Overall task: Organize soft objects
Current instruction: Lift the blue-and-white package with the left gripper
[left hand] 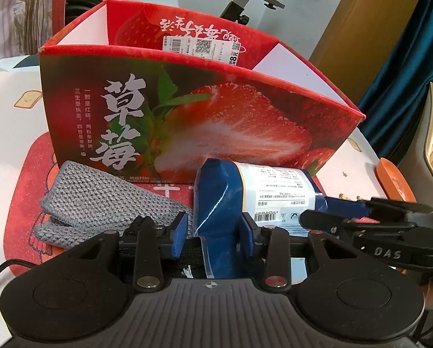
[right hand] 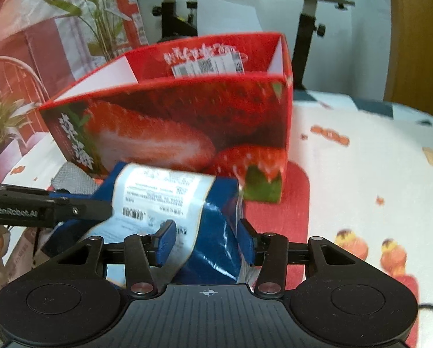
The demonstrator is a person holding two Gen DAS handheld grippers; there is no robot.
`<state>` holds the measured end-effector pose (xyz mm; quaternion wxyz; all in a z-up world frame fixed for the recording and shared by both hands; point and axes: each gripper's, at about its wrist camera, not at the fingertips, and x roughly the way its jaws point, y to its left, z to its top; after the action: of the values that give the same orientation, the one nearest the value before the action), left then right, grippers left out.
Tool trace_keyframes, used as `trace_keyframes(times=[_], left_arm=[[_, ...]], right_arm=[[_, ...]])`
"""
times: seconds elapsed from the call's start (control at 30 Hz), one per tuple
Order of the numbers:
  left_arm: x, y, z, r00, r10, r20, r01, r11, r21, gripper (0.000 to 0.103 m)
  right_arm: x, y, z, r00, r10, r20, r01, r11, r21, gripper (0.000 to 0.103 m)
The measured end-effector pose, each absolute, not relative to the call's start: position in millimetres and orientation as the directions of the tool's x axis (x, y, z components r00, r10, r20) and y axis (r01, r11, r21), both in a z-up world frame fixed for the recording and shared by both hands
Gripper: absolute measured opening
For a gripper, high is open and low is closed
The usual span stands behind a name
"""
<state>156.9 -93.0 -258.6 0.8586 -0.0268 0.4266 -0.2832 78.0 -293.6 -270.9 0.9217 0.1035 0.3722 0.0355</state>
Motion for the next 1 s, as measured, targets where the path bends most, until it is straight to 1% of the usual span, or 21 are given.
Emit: trace_keyframes(times=[0.17, 0.37, 0.43, 0.53, 0.57, 0.6, 0.63, 0.7, 0.8, 1.0], left_arm=[[156.2, -93.1, -258.9, 0.48, -0.505, -0.717, 0.462, 0.841, -0.282, 0.042], [157.4, -92.6, -259.3, 0.475, -0.51, -0.718, 0.463, 0.838, -0.289, 0.042], [159.3, -93.4, -259.3, 0.466, -0.509, -0.724, 0.475, 0.834, -0.281, 0.042], [167.0, -96.0, -256.7, 0.43, -0.513, -0.743, 0.503, 0.82, -0.275, 0.042], [170.8, -96.7, -255.4, 0.413, -0.514, -0.752, 0.51, 0.814, -0.277, 0.041], [174.1, -97.8, -253.8, 0.397, -0.515, -0.76, 0.516, 0.81, -0.279, 0.04], [175.8, -99.3, -252.1, 0.387, -0.513, -0.766, 0.523, 0.807, -0.276, 0.037], [175.6, -103.1, -247.9, 0.385, -0.503, -0.774, 0.543, 0.801, -0.251, 0.034], [172.1, -104.0, -243.6, 0.399, -0.501, -0.767, 0.552, 0.8, -0.236, 0.031], [159.0, -88.5, -225.6, 0.44, -0.527, -0.727, 0.553, 0.797, -0.243, 0.031]], right_arm=[[83.8, -295.7, -274.4, 0.706, 0.166, -0.688, 0.03, 0.964, 0.263, 0.049], [89.8, -299.8, -278.7, 0.688, 0.205, -0.696, 0.023, 0.953, 0.304, 0.051], [91.9, -300.6, -278.8, 0.679, 0.215, -0.701, 0.009, 0.953, 0.301, 0.049], [94.5, -302.1, -274.6, 0.662, 0.228, -0.713, -0.013, 0.956, 0.294, 0.042], [94.7, -302.0, -272.1, 0.661, 0.227, -0.716, -0.019, 0.958, 0.286, 0.037], [94.2, -301.8, -269.5, 0.662, 0.224, -0.715, -0.025, 0.961, 0.277, 0.029], [93.2, -301.8, -266.8, 0.667, 0.221, -0.712, -0.029, 0.962, 0.271, 0.027], [90.5, -299.8, -260.8, 0.678, 0.208, -0.705, -0.028, 0.966, 0.259, 0.022], [85.9, -295.5, -251.9, 0.698, 0.196, -0.689, -0.043, 0.971, 0.234, 0.02], [77.3, -288.2, -226.1, 0.736, 0.21, -0.643, -0.11, 0.975, 0.193, 0.019]])
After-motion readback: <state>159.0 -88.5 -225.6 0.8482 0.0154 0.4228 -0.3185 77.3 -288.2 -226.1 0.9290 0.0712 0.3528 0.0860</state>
